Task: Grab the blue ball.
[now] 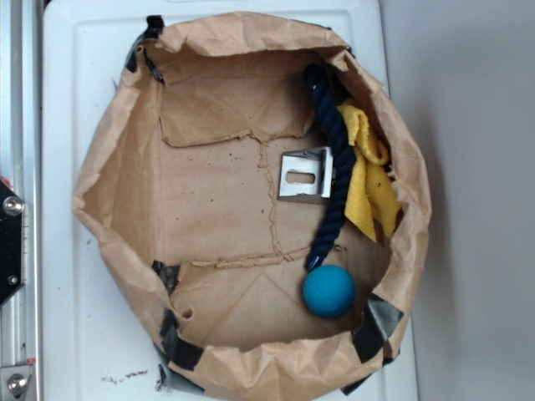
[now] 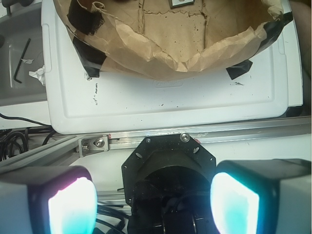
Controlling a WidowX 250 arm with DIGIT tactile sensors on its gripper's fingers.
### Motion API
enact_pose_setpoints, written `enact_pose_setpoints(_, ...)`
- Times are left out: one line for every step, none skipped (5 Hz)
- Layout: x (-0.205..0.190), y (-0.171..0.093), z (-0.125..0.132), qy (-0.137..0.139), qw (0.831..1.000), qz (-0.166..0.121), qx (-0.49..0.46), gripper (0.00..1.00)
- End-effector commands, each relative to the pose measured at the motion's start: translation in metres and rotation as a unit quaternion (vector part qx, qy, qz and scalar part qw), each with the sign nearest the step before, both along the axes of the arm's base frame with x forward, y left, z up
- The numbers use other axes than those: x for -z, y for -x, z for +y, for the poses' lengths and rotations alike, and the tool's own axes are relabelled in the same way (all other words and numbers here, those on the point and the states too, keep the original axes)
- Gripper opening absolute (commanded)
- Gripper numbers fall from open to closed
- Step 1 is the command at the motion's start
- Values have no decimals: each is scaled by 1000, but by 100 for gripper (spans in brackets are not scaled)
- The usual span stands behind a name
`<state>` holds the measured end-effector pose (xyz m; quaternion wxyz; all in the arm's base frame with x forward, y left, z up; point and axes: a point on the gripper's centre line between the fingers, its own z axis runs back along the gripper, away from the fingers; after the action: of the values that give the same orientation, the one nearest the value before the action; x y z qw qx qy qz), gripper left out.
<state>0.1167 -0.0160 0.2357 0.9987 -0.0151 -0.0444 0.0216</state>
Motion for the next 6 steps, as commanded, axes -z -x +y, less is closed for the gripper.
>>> enact_pose_setpoints(0, 0, 0, 0, 1000, 0, 0, 100)
enact_pose_setpoints(13, -50, -4, -7, 995, -8, -100, 100)
enact_pose_setpoints(23, -100, 5, -15, 989, -23, -143, 100)
enact_pose_setpoints(36, -150, 15, -29, 988, -84, -129, 100)
enact_pose_setpoints(56, -201, 15, -4, 987, -161, -8, 100)
enact_pose_setpoints(86, -245, -2, -36, 976, -186, 110, 100)
